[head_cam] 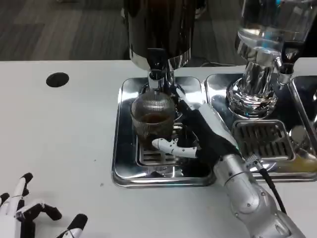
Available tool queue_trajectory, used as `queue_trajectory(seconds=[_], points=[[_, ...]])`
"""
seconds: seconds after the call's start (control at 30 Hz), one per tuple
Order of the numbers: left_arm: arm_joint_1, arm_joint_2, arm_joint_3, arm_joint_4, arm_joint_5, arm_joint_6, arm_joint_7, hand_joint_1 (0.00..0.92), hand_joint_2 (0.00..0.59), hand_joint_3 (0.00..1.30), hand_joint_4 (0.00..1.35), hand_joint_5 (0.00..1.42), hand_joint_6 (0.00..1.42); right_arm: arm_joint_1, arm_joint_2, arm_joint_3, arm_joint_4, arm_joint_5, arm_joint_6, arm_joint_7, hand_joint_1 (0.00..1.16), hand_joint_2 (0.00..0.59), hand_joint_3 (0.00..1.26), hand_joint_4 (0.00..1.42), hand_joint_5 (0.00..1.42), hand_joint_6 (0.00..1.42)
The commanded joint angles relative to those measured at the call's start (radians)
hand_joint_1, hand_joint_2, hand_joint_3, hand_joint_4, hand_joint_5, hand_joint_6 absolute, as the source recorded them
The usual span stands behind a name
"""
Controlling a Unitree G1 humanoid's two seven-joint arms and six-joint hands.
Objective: Grasp the cup under the faucet to collect the drink, then remove the cup.
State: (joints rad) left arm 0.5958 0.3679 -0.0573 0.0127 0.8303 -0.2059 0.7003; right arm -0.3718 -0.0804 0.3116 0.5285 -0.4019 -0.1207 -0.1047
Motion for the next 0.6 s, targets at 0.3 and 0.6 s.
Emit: queue_trajectory(seconds=[0.3,0.6], points=[[0.021,0.002,0.020,0.025,-0.045,-0.027,0.022,0.008,0.142,0.75,0.07,0.22,0.16,-0.014,0.026,-0.027,0.043,0.018,-0.052,-0.020,0.76,0.169,0.11,0.17,0.14,0.26],[0.039,-0.009,0.039,0.013,-0.079,-0.047,0.030,0.009,0.142,0.75,0.07,0.22,0.16,-0.029,0.030,-0.030,0.072,0.009,-0.064,-0.037,0.76,0.169,0.12,0.19,0.16,0.27]])
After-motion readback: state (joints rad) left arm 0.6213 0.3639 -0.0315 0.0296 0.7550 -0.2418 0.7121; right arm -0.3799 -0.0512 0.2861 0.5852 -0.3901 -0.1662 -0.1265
